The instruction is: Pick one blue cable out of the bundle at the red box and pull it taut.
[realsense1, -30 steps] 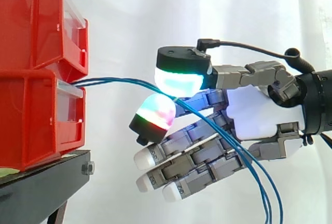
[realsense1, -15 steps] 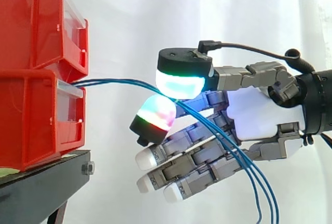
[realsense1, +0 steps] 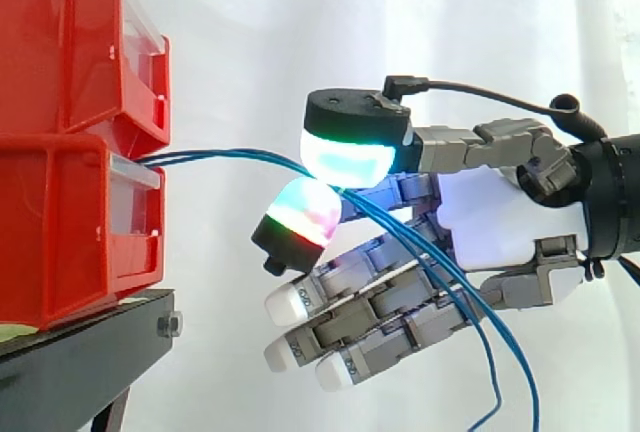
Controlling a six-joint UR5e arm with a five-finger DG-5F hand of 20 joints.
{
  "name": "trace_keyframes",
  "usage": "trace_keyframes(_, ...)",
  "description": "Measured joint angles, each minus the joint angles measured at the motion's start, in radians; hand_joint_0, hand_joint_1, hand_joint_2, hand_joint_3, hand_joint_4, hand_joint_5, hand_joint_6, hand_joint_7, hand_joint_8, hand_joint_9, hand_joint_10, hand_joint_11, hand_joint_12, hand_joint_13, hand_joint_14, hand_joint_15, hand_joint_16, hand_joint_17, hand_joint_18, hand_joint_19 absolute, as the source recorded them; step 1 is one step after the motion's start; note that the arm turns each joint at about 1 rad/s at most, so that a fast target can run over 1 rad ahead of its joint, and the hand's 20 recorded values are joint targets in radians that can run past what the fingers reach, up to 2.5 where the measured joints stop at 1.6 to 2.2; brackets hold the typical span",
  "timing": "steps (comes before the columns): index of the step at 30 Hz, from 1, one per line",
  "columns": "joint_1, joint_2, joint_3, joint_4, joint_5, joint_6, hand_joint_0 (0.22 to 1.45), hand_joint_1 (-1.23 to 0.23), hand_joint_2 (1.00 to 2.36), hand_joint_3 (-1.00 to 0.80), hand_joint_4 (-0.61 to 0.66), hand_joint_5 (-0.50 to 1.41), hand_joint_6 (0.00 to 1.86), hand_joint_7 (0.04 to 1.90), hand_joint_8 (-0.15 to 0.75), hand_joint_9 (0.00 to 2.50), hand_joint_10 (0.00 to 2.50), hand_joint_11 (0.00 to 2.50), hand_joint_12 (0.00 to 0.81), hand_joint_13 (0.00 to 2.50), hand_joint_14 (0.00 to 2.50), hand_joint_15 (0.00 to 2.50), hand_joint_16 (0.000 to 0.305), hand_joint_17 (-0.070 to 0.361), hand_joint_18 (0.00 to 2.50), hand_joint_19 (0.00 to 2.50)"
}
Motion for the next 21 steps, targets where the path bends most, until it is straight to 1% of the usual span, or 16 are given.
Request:
trace_keyframes(2,0.000,0.000,0.000,-0.001,0.000,0.000,0.50,-0.78,1.60,-0.19,-0.15,-0.11,0.85,1.26,0.262,0.86,0.00,0.11,0.393,0.36,0.00,0.05,0.064,0.145,0.41,0.18)
trace_keyframes(3,0.000,0.000,0.000,-0.002,-0.001,0.000,0.50,-0.77,1.63,-0.20,-0.13,-0.11,0.85,1.29,0.267,0.86,0.00,0.11,0.396,0.36,0.00,0.05,0.065,0.146,0.41,0.18)
trace_keyframes(4,0.000,0.000,0.000,-0.003,-0.001,0.000,0.48,-0.75,1.69,-0.23,-0.13,-0.12,0.85,1.31,0.278,0.84,0.00,0.11,0.401,0.35,0.00,0.05,0.066,0.148,0.40,0.18)
trace_keyframes(5,0.000,0.000,0.000,-0.004,-0.002,0.000,0.52,-0.81,1.54,-0.20,-0.14,-0.13,0.87,1.27,0.279,0.81,0.00,0.12,0.396,0.34,0.00,0.06,0.064,0.145,0.39,0.16)
trace_keyframes(6,0.000,0.000,0.000,-0.005,-0.002,0.000,0.60,-0.84,1.26,-0.14,-0.16,-0.14,0.87,1.27,0.266,0.77,0.00,0.14,0.383,0.33,0.00,0.05,0.061,0.137,0.37,0.16)
trace_keyframes(7,0.000,0.000,0.000,-0.006,-0.002,0.000,0.69,-0.85,1.01,-0.13,-0.19,-0.17,0.88,1.23,0.241,0.72,0.00,0.18,0.349,0.30,0.00,0.06,0.054,0.121,0.33,0.16)
trace_keyframes(10,0.000,0.000,0.001,-0.008,-0.002,0.000,0.71,-0.86,1.02,-0.20,-0.23,-0.18,0.88,1.14,0.230,0.69,0.01,0.23,0.336,0.28,0.00,0.06,0.050,0.114,0.32,0.16)
trace_keyframes(12,0.000,0.000,0.001,-0.009,-0.003,0.000,0.72,-0.88,1.02,-0.22,-0.28,-0.18,0.88,1.13,0.229,0.68,0.01,0.23,0.336,0.28,0.00,0.05,0.050,0.113,0.34,0.15)
trace_keyframes(14,0.000,0.000,0.001,-0.009,-0.003,0.000,0.75,-0.89,1.01,-0.28,-0.30,-0.18,0.88,1.08,0.225,0.67,0.01,0.23,0.337,0.28,0.00,0.05,0.050,0.113,0.34,0.14)
trace_keyframes(21,0.000,0.000,0.001,-0.010,-0.003,0.000,0.80,-0.91,1.01,-0.42,-0.31,-0.19,0.88,1.01,0.208,0.65,0.01,0.24,0.337,0.28,0.00,0.04,0.050,0.113,0.35,0.13)
